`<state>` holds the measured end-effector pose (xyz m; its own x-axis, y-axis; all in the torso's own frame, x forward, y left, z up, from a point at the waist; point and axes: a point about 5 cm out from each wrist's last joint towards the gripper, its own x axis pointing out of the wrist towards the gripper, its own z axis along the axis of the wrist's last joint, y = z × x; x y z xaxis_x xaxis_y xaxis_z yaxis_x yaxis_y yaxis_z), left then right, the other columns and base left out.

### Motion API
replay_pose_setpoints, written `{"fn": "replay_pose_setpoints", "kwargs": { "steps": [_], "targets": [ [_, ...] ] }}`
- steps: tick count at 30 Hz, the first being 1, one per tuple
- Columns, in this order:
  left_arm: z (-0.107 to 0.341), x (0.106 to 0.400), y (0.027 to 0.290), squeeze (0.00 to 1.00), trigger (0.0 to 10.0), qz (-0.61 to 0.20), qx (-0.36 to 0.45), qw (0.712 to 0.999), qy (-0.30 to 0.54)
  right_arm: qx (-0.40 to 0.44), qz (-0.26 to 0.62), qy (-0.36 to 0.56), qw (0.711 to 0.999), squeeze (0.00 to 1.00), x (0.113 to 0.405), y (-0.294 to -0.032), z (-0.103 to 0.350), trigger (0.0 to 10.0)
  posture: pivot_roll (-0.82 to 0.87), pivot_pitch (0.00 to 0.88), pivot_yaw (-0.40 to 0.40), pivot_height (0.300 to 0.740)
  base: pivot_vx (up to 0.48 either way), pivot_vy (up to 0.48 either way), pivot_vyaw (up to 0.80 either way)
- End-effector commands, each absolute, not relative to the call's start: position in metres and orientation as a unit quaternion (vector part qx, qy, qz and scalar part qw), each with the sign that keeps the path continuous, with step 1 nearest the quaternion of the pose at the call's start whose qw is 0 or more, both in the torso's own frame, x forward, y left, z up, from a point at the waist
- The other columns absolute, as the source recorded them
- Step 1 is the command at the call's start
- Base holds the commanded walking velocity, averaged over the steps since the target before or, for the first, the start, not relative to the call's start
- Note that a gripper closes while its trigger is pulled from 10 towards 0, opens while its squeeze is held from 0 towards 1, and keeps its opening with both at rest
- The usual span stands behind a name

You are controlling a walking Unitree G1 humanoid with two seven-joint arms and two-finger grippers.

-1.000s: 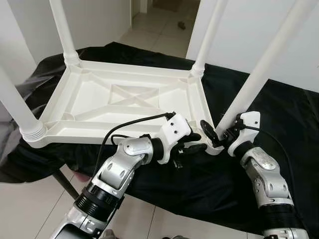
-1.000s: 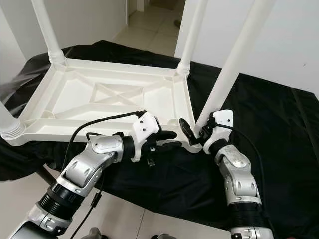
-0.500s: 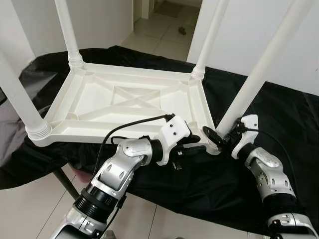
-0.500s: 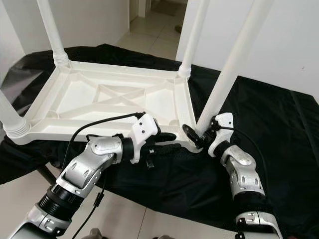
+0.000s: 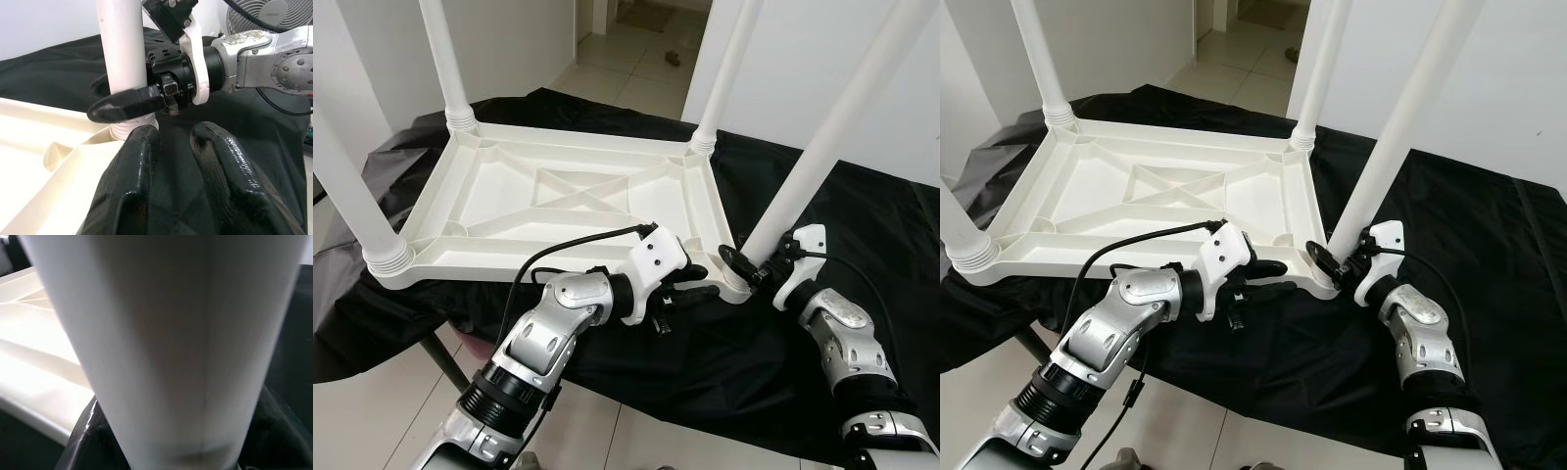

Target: Building children table

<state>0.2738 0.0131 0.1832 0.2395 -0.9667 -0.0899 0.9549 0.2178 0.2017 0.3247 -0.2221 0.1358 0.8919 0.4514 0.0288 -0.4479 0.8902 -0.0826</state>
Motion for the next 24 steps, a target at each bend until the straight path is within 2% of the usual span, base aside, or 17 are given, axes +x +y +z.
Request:
{"fn": "replay_pose_setpoints", "kwargs": {
  "steps": [1,8,13,15,19,21,24],
  "targets": [
    [0.184,0.272,0.011,0.0,10.0,-0.609,0.108,0.785,-0.03,-0.035,0.194,-0.021,0.98,0.0,0.322,-0.227,0.135,10.0,0.04,0.09,-0.091,0.74,0.0,0.0,0.0],
    [0.185,0.272,0.011,0.0,10.0,-0.603,0.104,0.79,-0.033,-0.032,0.136,-0.03,0.99,0.0,0.32,-0.223,0.141,10.0,0.03,0.108,-0.087,0.74,0.0,0.0,0.0],
    [0.184,0.272,0.012,0.0,10.0,-0.603,0.1,0.791,-0.029,-0.017,0.097,-0.066,0.993,0.0,0.309,-0.201,0.155,10.0,0.01,0.115,-0.075,0.74,0.0,0.0,0.0],
    [0.184,0.272,0.012,0.0,10.0,-0.603,0.1,0.791,-0.029,-0.017,0.097,-0.066,0.993,0.0,0.309,-0.201,0.155,10.0,0.01,0.115,-0.075,0.74,0.0,0.0,0.0],
    [0.184,0.272,0.012,0.0,10.0,-0.604,0.101,0.79,-0.029,-0.001,0.04,-0.071,0.997,0.0,0.305,-0.195,0.158,10.0,0.01,0.12,-0.07,0.74,0.0,0.0,0.0],
    [0.185,0.272,0.011,0.0,10.0,-0.606,0.1,0.788,-0.029,0.016,-0.039,-0.075,0.996,0.0,0.296,-0.181,0.157,10.0,0.01,0.124,-0.07,0.74,0.0,0.0,0.0],
    [0.185,0.272,0.011,0.0,10.0,-0.607,0.099,0.788,-0.029,0.019,-0.067,-0.077,0.995,0.0,0.292,-0.175,0.158,10.0,0.01,0.124,-0.07,0.74,0.0,0.0,0.0]
  ]
}}
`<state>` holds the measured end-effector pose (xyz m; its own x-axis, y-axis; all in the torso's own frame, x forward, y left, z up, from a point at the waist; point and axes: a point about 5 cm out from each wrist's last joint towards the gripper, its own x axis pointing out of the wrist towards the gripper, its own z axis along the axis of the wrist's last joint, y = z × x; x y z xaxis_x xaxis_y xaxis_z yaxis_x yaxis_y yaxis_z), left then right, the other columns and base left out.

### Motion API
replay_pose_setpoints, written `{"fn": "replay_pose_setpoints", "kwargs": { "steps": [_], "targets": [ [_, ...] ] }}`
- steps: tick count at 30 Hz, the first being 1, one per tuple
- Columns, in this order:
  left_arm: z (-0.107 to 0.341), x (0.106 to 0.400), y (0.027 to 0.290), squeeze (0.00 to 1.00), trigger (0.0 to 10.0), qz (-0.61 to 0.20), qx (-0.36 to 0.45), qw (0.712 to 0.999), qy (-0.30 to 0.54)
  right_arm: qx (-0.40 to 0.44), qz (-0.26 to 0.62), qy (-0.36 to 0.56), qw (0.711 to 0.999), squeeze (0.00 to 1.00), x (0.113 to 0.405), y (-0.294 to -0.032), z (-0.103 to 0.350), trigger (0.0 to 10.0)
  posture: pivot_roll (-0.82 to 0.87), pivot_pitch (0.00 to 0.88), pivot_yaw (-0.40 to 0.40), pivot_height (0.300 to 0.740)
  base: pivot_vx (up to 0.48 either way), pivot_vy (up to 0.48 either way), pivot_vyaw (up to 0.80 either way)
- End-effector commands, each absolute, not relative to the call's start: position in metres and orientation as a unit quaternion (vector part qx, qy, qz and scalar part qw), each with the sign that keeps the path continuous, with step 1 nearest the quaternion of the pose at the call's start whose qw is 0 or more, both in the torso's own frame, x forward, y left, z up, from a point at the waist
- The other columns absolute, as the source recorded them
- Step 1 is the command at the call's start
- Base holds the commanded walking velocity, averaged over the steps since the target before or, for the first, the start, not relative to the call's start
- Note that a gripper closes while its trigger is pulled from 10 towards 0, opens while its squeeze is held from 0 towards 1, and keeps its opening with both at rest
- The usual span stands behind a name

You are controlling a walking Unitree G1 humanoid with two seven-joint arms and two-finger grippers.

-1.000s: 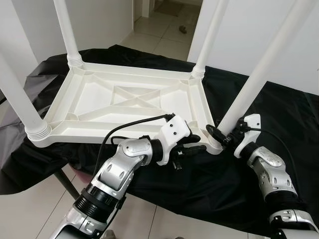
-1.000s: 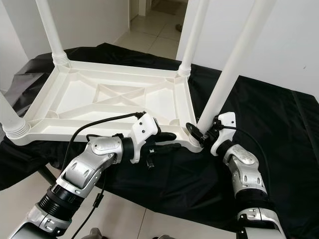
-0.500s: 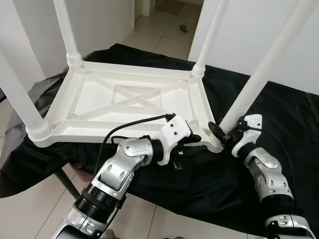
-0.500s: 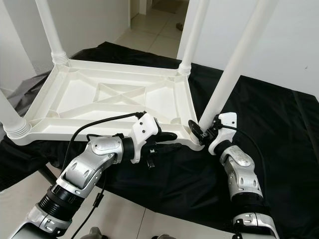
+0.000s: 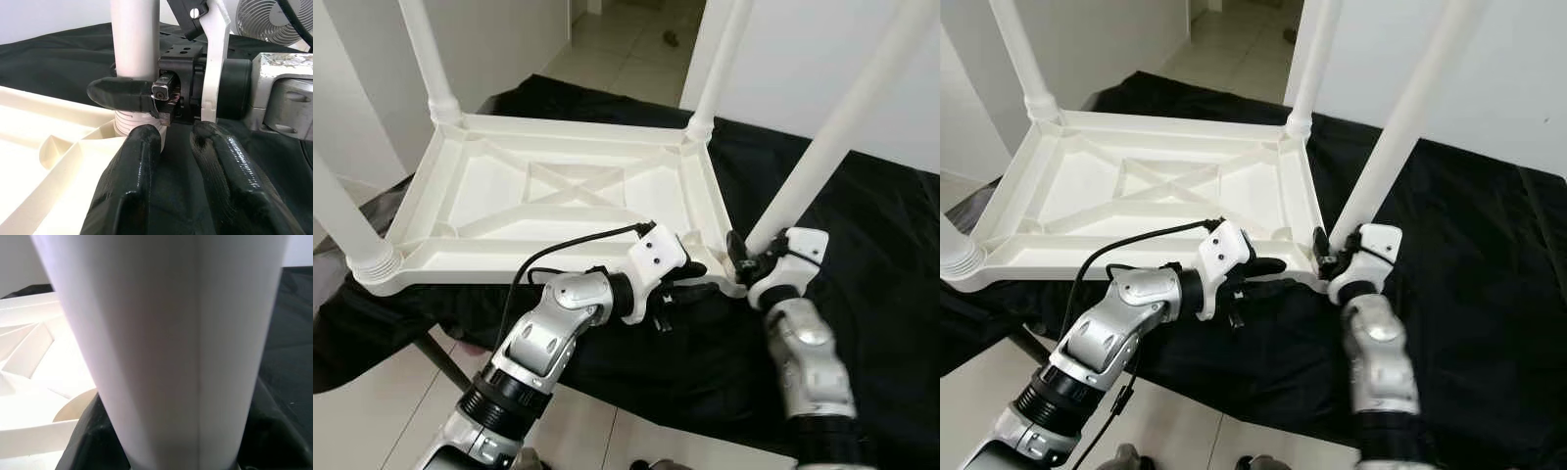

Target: Building children table

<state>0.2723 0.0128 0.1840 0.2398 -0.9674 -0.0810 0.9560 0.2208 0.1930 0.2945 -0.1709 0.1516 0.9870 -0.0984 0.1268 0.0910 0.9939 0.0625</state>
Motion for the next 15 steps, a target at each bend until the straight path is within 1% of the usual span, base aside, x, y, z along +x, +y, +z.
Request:
{"fn": "replay_pose_setpoints", "kwargs": {
  "steps": [1,3,5,8,10,11,12,15],
  "targets": [
    [0.185,0.271,0.011,0.0,10.0,-0.608,0.098,0.788,-0.029,0.022,-0.085,-0.078,0.993,0.0,0.289,-0.168,0.157,10.0,0.01,0.128,-0.073,0.74,0.0,0.0,0.0],
    [0.185,0.271,0.01,0.0,10.0,-0.608,0.098,0.788,-0.029,0.029,-0.089,-0.07,0.993,0.0,0.286,-0.157,0.155,10.0,0.01,0.129,-0.073,0.74,0.0,0.0,0.0],
    [0.185,0.271,0.01,0.0,10.0,-0.608,0.097,0.788,-0.029,0.023,-0.085,-0.067,0.994,0.0,0.285,-0.154,0.154,10.0,0.01,0.129,-0.073,0.74,0.0,0.0,0.0],
    [0.185,0.271,0.01,0.0,10.0,-0.608,0.097,0.787,-0.029,0.019,-0.087,-0.065,0.994,0.0,0.283,-0.154,0.155,10.0,0.0,0.131,-0.078,0.74,0.0,0.0,0.0],
    [0.185,0.271,0.01,0.0,10.0,-0.608,0.097,0.788,-0.029,0.02,-0.084,-0.059,0.994,0.0,0.284,-0.159,0.156,10.0,0.0,0.13,-0.081,0.74,0.0,0.0,0.0],
    [0.185,0.272,0.01,0.0,10.0,-0.607,0.098,0.788,-0.03,0.019,-0.081,-0.058,0.995,0.67,0.284,-0.161,0.156,10.0,0.01,0.128,-0.082,0.74,0.0,0.0,0.0],
    [0.185,0.272,0.01,0.0,10.0,-0.606,0.098,0.789,-0.03,0.024,-0.075,-0.057,0.995,1.0,0.285,-0.163,0.156,10.0,0.01,0.127,-0.083,0.74,0.0,0.0,0.0],
    [0.186,0.273,0.011,0.0,10.0,-0.605,0.098,0.79,-0.031,0.024,-0.067,-0.063,0.995,1.0,0.286,-0.168,0.159,10.0,0.01,0.126,-0.083,0.74,0.0,0.0,0.0]
  ]
}}
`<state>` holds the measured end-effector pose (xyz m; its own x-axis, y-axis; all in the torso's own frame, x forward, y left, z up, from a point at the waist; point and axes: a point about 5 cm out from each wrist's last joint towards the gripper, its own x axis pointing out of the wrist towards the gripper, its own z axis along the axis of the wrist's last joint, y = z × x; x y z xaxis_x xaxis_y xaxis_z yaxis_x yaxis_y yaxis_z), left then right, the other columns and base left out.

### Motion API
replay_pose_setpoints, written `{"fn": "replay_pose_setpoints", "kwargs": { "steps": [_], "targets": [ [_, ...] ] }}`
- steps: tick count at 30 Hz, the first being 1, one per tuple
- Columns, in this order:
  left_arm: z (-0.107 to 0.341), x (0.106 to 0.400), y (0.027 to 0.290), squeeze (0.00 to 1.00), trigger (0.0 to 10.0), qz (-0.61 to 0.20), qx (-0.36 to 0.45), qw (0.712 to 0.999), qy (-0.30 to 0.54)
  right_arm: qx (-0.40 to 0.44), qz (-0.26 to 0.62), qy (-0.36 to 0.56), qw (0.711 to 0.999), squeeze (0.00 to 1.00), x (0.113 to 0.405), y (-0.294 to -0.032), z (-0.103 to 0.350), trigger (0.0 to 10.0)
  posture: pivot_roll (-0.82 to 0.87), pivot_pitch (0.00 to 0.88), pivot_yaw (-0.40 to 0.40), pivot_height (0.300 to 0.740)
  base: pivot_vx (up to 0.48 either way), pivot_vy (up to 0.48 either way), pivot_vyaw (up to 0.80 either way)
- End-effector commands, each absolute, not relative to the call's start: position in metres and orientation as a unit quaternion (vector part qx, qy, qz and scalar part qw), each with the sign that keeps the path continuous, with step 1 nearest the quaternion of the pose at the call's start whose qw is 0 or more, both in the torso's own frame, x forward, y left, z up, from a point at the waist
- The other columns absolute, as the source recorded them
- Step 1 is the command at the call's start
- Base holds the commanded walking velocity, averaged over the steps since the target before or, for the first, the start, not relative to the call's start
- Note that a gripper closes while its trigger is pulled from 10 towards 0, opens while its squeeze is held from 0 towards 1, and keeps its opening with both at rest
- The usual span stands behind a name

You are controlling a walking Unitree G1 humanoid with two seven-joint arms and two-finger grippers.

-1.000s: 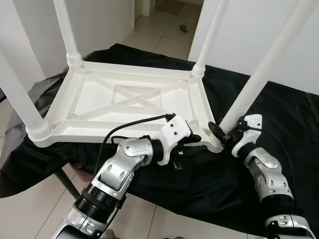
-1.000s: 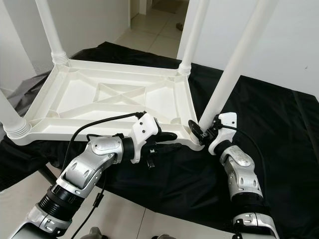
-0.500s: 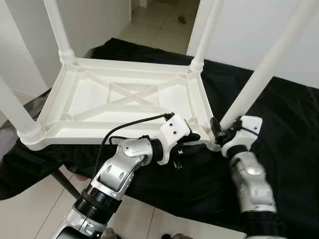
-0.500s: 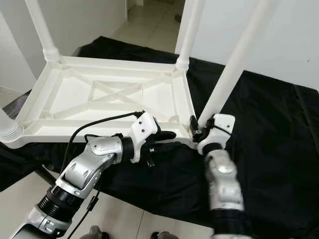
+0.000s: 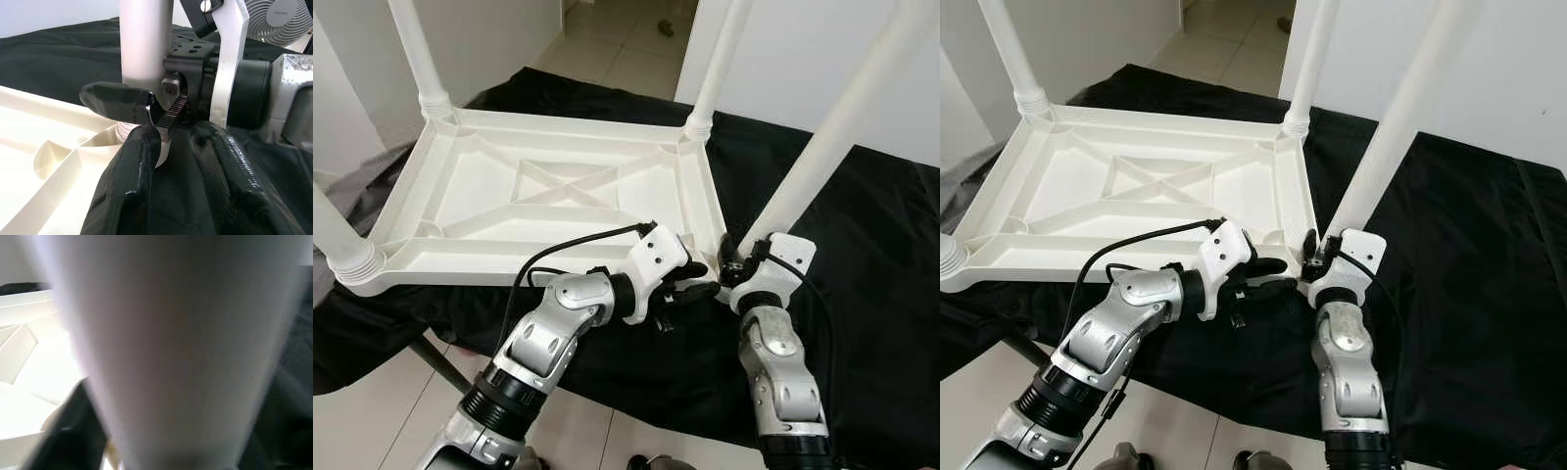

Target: Building children table

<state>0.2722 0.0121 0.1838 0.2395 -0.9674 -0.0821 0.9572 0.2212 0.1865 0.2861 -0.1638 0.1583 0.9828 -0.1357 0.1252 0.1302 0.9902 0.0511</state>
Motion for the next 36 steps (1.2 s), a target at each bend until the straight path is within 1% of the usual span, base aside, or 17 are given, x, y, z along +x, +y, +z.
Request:
{"fn": "replay_pose_setpoints", "kwargs": {
  "steps": [1,4,5,6,7,8,11,12,14,19,21,28,29,30,36],
  "targets": [
    [0.186,0.273,0.011,0.0,10.0,-0.604,0.098,0.79,-0.031,0.024,-0.062,-0.067,0.995,1.0,0.287,-0.17,0.16,10.0,0.01,0.126,-0.083,0.74,0.0,0.0,0.0],
    [0.186,0.273,0.012,0.0,10.0,-0.602,0.1,0.791,-0.03,0.028,-0.056,-0.07,0.996,1.0,0.291,-0.181,0.161,10.0,0.02,0.126,-0.086,0.74,0.0,0.0,0.0],
    [0.186,0.273,0.012,0.0,10.0,-0.602,0.1,0.791,-0.031,0.031,-0.019,-0.063,0.997,1.0,0.294,-0.183,0.159,10.0,0.02,0.126,-0.086,0.74,0.0,0.0,0.0],
    [0.186,0.273,0.012,0.0,10.0,-0.602,0.1,0.791,-0.031,0.031,-0.019,-0.063,0.997,1.0,0.294,-0.183,0.159,10.0,0.02,0.126,-0.086,0.74,0.0,0.0,0.0],
    [0.186,0.273,0.012,0.0,10.0,-0.602,0.1,0.792,-0.03,0.038,0.017,-0.054,0.998,0.99,0.296,-0.184,0.158,10.0,0.02,0.125,-0.088,0.74,0.0,0.0,0.0],
    [0.186,0.273,0.012,0.0,10.0,-0.601,0.101,0.792,-0.03,0.037,0.042,-0.052,0.997,0.0,0.296,-0.185,0.157,10.0,0.03,0.122,-0.089,0.74,0.0,0.0,0.0],
    [0.186,0.272,0.013,0.0,10.0,-0.6,0.1,0.793,-0.03,0.012,0.106,-0.046,0.993,0.0,0.297,-0.187,0.155,10.0,0.03,0.118,-0.088,0.74,0.0,0.0,0.0],
    [0.186,0.272,0.013,0.0,10.0,-0.6,0.1,0.793,-0.03,0.012,0.106,-0.046,0.993,0.0,0.297,-0.187,0.155,10.0,0.03,0.118,-0.088,0.74,0.0,0.0,0.0],
    [0.186,0.273,0.013,0.0,10.0,-0.599,0.101,0.793,-0.03,0.001,0.148,-0.036,0.988,0.0,0.299,-0.19,0.151,10.0,0.03,0.115,-0.088,0.74,0.0,0.0,0.0],
    [0.186,0.273,0.013,0.0,10.0,-0.6,0.102,0.793,-0.031,-0.028,0.174,-0.036,0.984,0.0,0.305,-0.2,0.151,10.0,0.04,0.103,-0.082,0.74,0.0,0.0,0.0],
    [0.187,0.273,0.013,0.0,10.0,-0.6,0.102,0.793,-0.032,-0.026,0.194,-0.037,0.98,0.0,0.308,-0.203,0.15,10.0,0.04,0.099,-0.081,0.74,0.0,0.0,0.0],
    [0.188,0.274,0.011,0.0,10.0,-0.603,0.105,0.79,-0.034,-0.037,0.232,-0.037,0.971,0.0,0.319,-0.206,0.15,10.0,0.04,0.082,-0.071,0.74,0.0,0.0,0.0],
    [0.188,0.274,0.011,0.0,10.0,-0.604,0.105,0.789,-0.035,-0.038,0.24,-0.036,0.969,0.0,0.32,-0.206,0.148,2.2,0.04,0.08,-0.071,0.74,0.0,0.0,0.0],
    [0.189,0.274,0.011,0.0,10.0,-0.604,0.106,0.789,-0.035,-0.044,0.245,-0.034,0.968,0.0,0.321,-0.207,0.145,0.0,0.05,0.079,-0.071,0.74,0.0,0.0,0.0],
    [0.189,0.274,0.011,0.0,10.0,-0.605,0.109,0.788,-0.036,-0.047,0.256,-0.029,0.965,0.0,0.322,-0.207,0.141,0.0,0.05,0.077,-0.069,0.74,0.0,0.0,0.0]
  ]
}}
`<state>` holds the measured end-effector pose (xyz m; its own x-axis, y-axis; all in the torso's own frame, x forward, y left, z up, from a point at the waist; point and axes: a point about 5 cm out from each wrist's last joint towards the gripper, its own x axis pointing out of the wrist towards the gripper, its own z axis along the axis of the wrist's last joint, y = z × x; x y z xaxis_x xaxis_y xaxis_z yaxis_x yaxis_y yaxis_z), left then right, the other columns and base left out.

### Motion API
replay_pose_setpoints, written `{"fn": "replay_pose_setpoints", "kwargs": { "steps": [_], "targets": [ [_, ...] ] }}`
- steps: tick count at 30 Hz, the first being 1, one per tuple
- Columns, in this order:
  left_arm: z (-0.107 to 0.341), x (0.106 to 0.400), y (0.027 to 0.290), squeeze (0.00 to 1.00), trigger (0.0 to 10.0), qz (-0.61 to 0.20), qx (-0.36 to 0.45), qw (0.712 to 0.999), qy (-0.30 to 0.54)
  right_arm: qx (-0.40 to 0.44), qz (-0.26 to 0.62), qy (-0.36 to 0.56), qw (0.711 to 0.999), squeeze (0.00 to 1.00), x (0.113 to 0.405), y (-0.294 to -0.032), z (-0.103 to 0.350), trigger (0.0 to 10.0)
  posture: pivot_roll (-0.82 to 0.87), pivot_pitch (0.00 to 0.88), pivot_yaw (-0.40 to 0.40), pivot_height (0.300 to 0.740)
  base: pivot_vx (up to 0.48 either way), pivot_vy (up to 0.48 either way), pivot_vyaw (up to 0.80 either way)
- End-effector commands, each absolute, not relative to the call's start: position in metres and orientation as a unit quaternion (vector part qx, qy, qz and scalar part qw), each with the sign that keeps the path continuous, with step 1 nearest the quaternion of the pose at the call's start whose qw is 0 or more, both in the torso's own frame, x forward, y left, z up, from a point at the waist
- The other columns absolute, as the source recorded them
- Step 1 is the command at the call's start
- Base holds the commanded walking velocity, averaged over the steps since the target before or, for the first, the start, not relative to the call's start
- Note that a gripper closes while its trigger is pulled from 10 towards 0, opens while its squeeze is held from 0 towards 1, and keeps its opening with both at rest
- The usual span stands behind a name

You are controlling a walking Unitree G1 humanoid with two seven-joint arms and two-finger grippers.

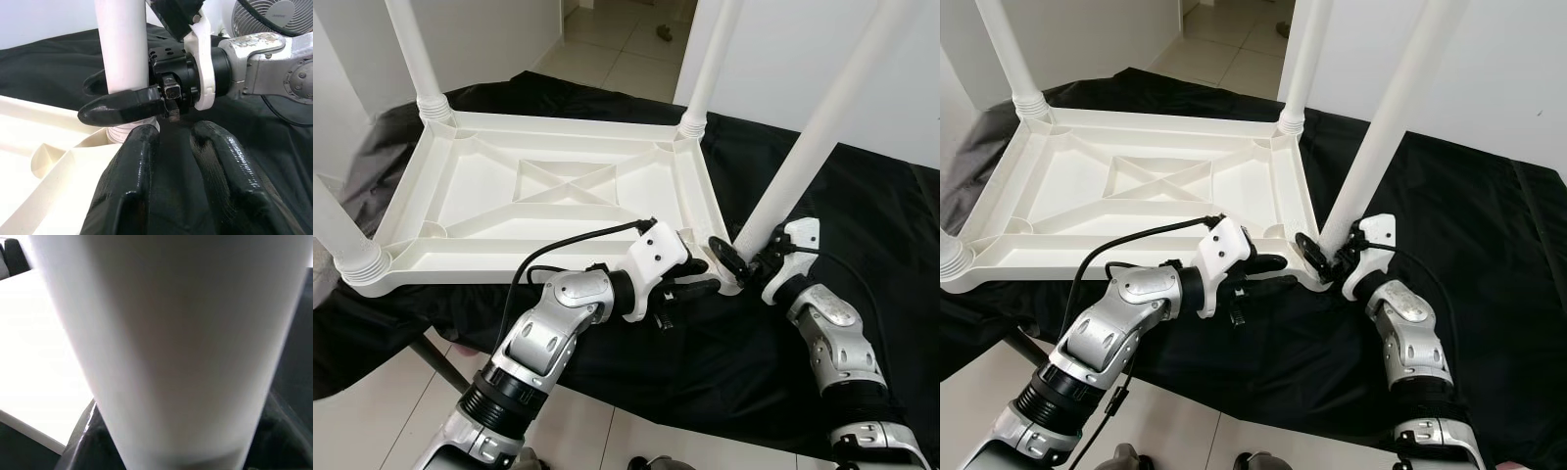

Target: Building children table

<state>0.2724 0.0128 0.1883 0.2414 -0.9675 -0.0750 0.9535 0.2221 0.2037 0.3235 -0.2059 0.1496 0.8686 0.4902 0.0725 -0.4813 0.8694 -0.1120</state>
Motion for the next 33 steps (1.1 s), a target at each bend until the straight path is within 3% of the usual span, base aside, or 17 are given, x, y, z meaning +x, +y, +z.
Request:
{"fn": "replay_pose_setpoints", "kwargs": {
  "steps": [1,11,12,21,33],
  "targets": [
    [0.19,0.275,0.011,0.0,10.0,-0.605,0.109,0.788,-0.036,-0.049,0.258,-0.03,0.965,0.0,0.322,-0.207,0.141,0.0,0.05,0.078,-0.069,0.74,0.0,0.0,0.0],
    [0.192,0.276,0.012,0.0,10.0,-0.605,0.112,0.788,-0.039,-0.049,0.256,-0.036,0.965,0.0,0.32,-0.21,0.138,0.4,0.04,0.089,-0.068,0.74,0.0,0.0,0.0],
    [0.192,0.276,0.012,0.0,10.0,-0.605,0.111,0.787,-0.039,-0.043,0.251,-0.038,0.966,0.0,0.32,-0.21,0.138,10.0,0.04,0.096,-0.069,0.74,0.0,0.0,0.0],
    [0.191,0.276,0.01,0.0,10.0,-0.598,0.106,0.793,-0.041,-0.033,0.146,-0.036,0.988,0.0,0.315,-0.209,0.138,10.0,0.03,0.11,-0.079,0.74,0.0,0.0,0.0],
    [0.187,0.279,0.013,0.0,10.0,-0.583,0.101,0.806,-0.028,0.015,-0.023,-0.062,0.998,0.0,0.296,-0.176,0.148,10.0,0.02,0.121,-0.082,0.74,0.0,0.0,0.0]
  ]
}}
